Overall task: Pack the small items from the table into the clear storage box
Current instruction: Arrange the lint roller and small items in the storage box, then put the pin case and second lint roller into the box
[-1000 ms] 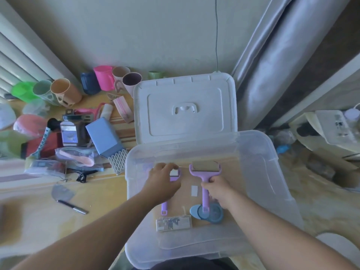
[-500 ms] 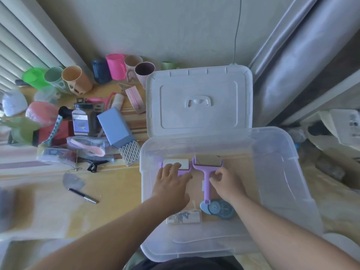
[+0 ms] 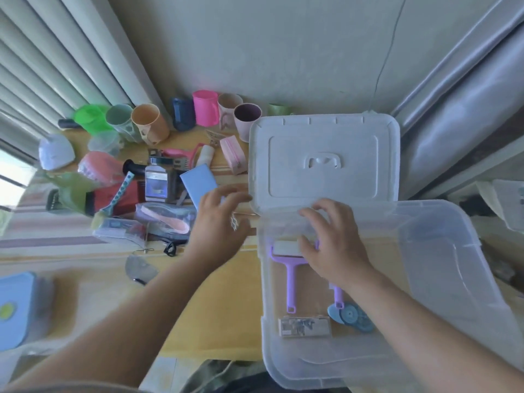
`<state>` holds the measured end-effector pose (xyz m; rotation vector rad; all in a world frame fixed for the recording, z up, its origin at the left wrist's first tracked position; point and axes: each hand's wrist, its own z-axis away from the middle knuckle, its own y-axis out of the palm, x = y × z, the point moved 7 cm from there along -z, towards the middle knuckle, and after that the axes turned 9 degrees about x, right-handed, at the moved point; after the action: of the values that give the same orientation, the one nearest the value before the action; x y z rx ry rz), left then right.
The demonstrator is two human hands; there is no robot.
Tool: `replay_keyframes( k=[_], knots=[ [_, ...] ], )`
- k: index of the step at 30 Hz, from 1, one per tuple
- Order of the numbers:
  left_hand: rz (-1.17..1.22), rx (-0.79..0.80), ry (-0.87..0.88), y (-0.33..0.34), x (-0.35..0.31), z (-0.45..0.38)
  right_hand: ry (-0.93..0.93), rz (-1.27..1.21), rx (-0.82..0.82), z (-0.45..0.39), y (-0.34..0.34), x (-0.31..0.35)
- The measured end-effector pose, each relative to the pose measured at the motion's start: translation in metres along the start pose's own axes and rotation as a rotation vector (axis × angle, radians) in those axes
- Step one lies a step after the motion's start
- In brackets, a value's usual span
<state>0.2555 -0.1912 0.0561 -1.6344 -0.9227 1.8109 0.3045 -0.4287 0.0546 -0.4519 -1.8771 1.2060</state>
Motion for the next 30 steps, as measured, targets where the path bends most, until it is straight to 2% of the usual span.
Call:
replay_keyframes(
  k=[3, 6, 8, 12, 14, 17, 21, 24, 26, 30],
  knots=[
    [-0.052, 0.007, -0.173, -0.028, 0.08, 0.012, -0.119, -0.062, -0.03, -0.035, 0.017, 0.076],
    [-0.109, 0.058, -0.364, -0.047, 0.163, 0.047, -0.19, -0.124, 0.068, -0.055, 0.072, 0.144],
    [-0.113, 0.14, -0.495, -0.053, 0.214, 0.08, -0.196, -0.108, 0.264, -0.059, 0.126, 0.18],
    [-0.177, 0.291, -0.648, -0.06, 0.29, 0.141, -0.029, 0.027, 0.842, -0.04, 0.237, 0.211],
    [-0.211, 0.317, -0.679, -0.067, 0.311, 0.157, 0.033, 0.087, 0.991, -0.03, 0.271, 0.215],
    [-0.216, 0.282, -0.673, -0.082, 0.324, 0.152, 0.078, 0.148, 1.125, -0.017, 0.303, 0.218],
    [-0.28, 0.24, -0.539, -0.101, 0.327, 0.109, 0.098, 0.255, 1.147, -0.014, 0.326, 0.227],
    [-0.35, 0.294, -0.426, -0.099, 0.32, 0.075, 0.119, 0.314, 1.109, -0.013, 0.334, 0.23],
    [-0.391, 0.364, -0.401, -0.091, 0.32, 0.061, 0.118, 0.341, 1.097, -0.012, 0.336, 0.227],
    [-0.596, 0.37, -0.425, -0.091, 0.33, 0.058, 0.115, 0.378, 1.121, -0.01, 0.325, 0.213]
  ],
)
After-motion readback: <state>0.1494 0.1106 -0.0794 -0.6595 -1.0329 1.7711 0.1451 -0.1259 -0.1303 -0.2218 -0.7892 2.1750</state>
